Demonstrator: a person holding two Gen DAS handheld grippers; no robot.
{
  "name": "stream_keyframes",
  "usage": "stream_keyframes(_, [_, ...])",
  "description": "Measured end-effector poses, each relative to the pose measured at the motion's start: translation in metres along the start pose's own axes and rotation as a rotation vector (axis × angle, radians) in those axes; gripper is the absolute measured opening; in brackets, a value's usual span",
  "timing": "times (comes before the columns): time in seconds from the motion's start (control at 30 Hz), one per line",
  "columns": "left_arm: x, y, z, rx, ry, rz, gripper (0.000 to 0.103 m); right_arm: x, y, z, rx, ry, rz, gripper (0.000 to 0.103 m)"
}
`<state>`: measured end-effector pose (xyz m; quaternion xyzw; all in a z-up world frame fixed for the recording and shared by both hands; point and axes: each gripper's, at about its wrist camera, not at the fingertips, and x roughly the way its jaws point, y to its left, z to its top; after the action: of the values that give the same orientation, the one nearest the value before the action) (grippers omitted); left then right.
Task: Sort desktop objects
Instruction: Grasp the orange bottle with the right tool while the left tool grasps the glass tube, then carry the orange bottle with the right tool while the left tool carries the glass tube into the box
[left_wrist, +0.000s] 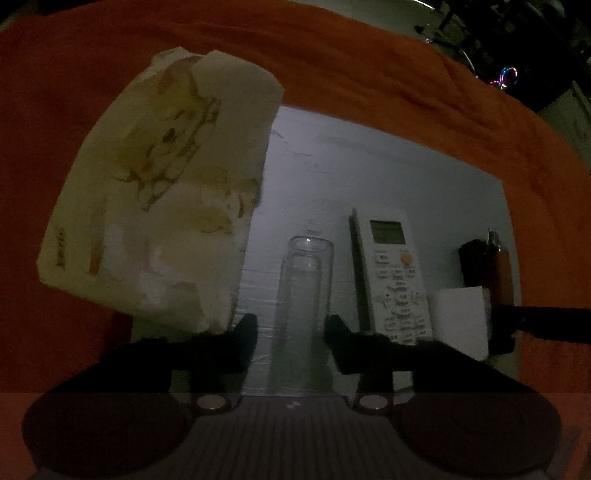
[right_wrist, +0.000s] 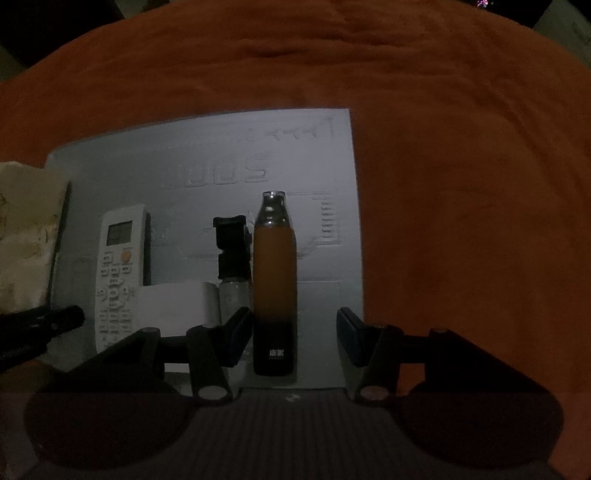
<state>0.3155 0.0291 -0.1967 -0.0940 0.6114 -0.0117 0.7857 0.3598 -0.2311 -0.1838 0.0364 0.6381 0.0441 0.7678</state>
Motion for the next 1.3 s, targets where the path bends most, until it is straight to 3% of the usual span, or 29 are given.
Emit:
stream_keyframes(0.17, [-0.001,0.003,0.001,0.001,0.001,0.000,0.028,0.001,0.008,0.006,-0.019,0.025,-0.006,0.055])
stream_keyframes(0.3, [-0.001,-0.002,0.002,-0.017,-0.002,0.015,0.044,0.001,0.012,0.014,-0.038,0.017,-0.018,0.055])
stream_keyframes(0.57, [0.003,-0.010,0.001,-0.007,-0.011,0.014,0.046,0.007,0.017,0.019,-0.064,0.040,-0.029,0.049])
stream_keyframes(0.6, [0.003,-0.011,0.001,0.000,-0.015,0.013,0.046,0.005,0.018,0.019,-0.072,0.038,-0.029,0.044])
stream_keyframes(0.67, [0.004,-0.014,0.000,0.030,-0.020,0.000,0.028,0.003,0.020,0.018,-0.086,0.034,-0.025,0.035])
stream_keyframes(0.7, [0.005,-0.015,0.000,0.044,-0.021,-0.007,0.026,0.002,0.021,0.018,-0.087,0.032,-0.023,0.028])
stream_keyframes(0.97, [-0.005,-0.008,-0.001,0.019,-0.047,-0.017,0.025,-0.004,0.022,0.011,-0.044,0.013,-0.037,0.028])
stream_keyframes(1.3, [-0.035,-0.012,0.000,0.018,-0.094,-0.048,0.025,-0.053,0.014,0.005,0.000,-0.067,-0.018,0.028])
